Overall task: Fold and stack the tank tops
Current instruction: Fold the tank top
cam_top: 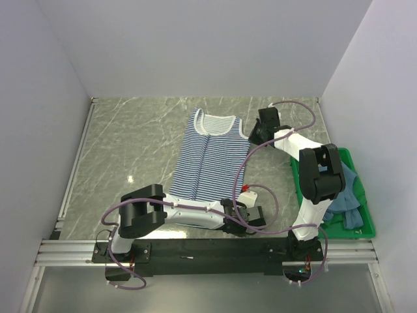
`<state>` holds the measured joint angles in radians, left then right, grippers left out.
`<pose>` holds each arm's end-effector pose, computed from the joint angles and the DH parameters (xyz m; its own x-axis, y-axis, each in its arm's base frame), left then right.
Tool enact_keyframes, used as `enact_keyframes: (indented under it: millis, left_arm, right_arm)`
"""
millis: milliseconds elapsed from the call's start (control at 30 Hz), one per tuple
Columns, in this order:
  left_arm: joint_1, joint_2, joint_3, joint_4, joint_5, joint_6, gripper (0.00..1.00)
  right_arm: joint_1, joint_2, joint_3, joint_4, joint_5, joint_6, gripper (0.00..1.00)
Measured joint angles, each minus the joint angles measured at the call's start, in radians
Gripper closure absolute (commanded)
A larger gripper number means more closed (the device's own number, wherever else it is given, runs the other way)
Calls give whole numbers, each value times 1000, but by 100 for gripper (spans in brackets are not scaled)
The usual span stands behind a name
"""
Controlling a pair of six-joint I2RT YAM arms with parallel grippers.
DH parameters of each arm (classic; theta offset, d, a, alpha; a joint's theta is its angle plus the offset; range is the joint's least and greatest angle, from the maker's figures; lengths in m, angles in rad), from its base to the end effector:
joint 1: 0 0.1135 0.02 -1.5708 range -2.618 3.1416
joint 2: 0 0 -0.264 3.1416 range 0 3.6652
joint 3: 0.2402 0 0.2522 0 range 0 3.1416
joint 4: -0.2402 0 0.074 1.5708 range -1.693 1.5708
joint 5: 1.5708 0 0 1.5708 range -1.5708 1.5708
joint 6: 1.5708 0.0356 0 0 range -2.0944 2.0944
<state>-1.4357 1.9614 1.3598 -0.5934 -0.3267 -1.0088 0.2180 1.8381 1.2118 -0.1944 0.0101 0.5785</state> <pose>0.0646 -0.3908 0.1682 -0.8475 0.2845 -0.4482 0.3856 0.9101 -0.1515 0.3887 0.0857 0.1930 -0.7126 0.4021 -0.5748 0.2151 0.9052 0.3665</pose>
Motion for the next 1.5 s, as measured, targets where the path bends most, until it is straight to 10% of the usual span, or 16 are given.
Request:
enact_keyframes:
  millis: [267, 967, 1500]
  left_arm:
    - [-7, 19, 28, -54, -44, -5, 99]
    - [2, -281, -187, 136, -11, -11, 99]
    - [84, -513, -475, 113, -85, -209, 99]
  right_arm:
    - [0, 0, 0, 0, 0, 0, 100]
    - [0, -35, 26, -68, 61, -19, 100]
    - [153, 121, 340, -157, 77, 4, 100]
